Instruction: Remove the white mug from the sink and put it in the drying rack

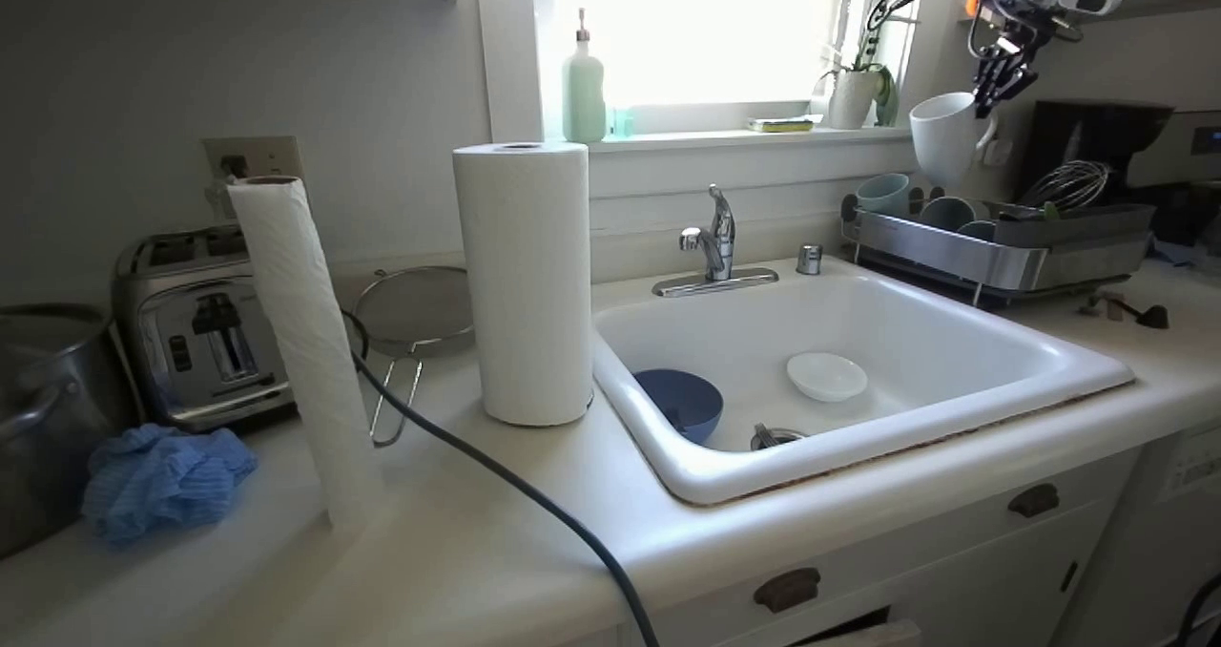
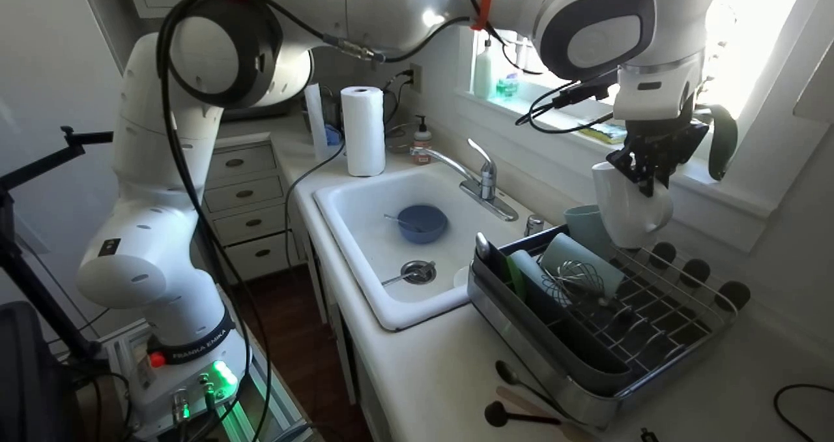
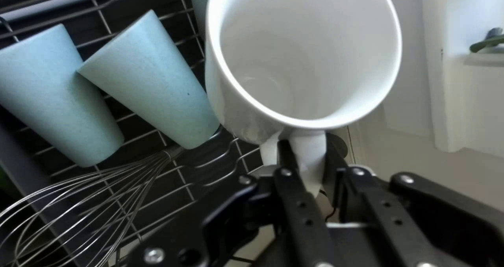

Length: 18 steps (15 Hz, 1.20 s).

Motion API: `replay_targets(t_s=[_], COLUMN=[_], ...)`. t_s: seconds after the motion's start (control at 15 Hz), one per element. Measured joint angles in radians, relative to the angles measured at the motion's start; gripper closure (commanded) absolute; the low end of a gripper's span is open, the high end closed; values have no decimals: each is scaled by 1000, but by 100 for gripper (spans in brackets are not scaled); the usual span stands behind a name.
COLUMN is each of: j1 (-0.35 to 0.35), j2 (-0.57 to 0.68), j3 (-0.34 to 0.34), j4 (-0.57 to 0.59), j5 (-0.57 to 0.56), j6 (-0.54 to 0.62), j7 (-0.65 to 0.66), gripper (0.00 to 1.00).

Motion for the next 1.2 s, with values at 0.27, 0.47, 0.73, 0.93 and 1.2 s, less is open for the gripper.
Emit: replay_targets(t_s=[0.27, 0.47, 0.73, 0.93, 1.2], j1=[5, 19, 52, 80, 120], j2=[56, 94, 133, 157, 190], j3=[-15, -33, -72, -109, -143], j4=[0, 1, 2, 3, 5], j5=[-41, -81, -146, -197, -257], j6=[71, 112, 153, 171, 182], j7=[43, 88, 164, 219, 267], gripper=[95, 95, 95, 95, 95])
